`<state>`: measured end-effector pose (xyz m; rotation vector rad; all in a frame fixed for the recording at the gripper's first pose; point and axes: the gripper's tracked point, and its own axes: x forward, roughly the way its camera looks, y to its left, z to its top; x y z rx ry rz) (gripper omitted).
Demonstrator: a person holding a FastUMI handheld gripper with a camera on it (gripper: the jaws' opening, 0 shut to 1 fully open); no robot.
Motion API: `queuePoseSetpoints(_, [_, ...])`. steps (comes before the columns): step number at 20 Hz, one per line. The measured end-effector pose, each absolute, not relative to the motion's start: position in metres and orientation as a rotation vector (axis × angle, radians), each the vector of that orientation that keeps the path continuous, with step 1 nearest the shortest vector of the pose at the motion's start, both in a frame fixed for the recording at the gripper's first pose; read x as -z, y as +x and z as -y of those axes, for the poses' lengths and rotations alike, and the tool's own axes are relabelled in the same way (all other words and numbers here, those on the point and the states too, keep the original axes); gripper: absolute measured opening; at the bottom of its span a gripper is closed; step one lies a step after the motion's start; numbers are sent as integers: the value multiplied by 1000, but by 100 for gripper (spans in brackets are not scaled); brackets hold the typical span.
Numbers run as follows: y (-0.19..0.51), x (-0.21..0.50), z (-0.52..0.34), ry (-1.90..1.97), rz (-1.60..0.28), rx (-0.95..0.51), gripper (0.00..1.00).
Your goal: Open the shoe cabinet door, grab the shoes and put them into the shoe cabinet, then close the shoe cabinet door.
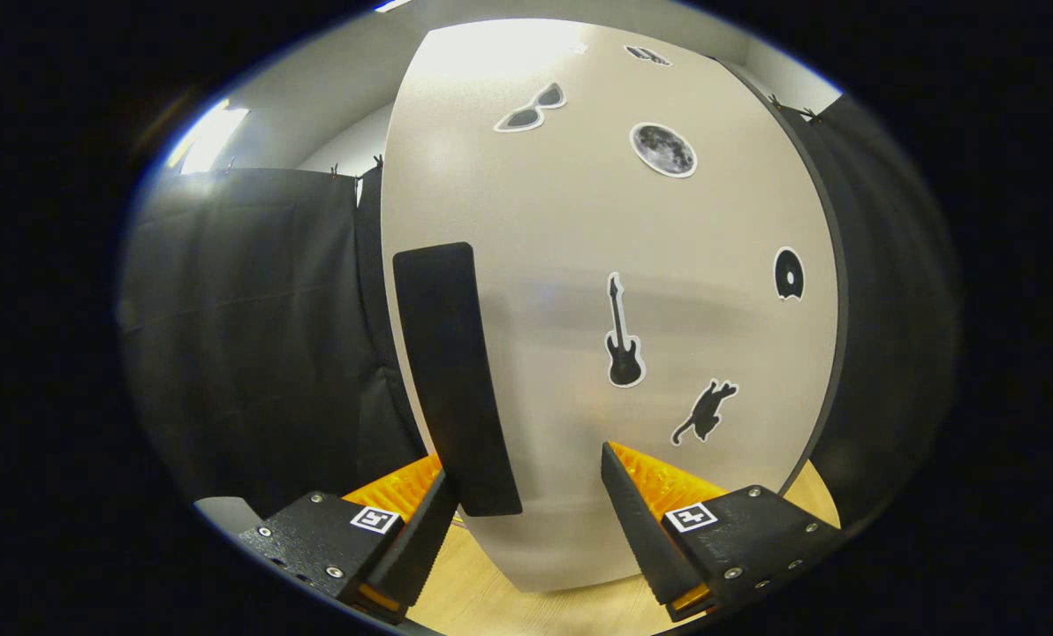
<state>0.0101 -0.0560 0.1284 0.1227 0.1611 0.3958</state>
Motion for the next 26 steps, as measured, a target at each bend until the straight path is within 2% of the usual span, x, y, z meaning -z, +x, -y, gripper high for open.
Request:
queuePoseSetpoints(15, [35, -122, 45, 92, -81, -187, 95])
queuePoseSetpoints(26, [38, -120, 44, 72, -67, -156, 96])
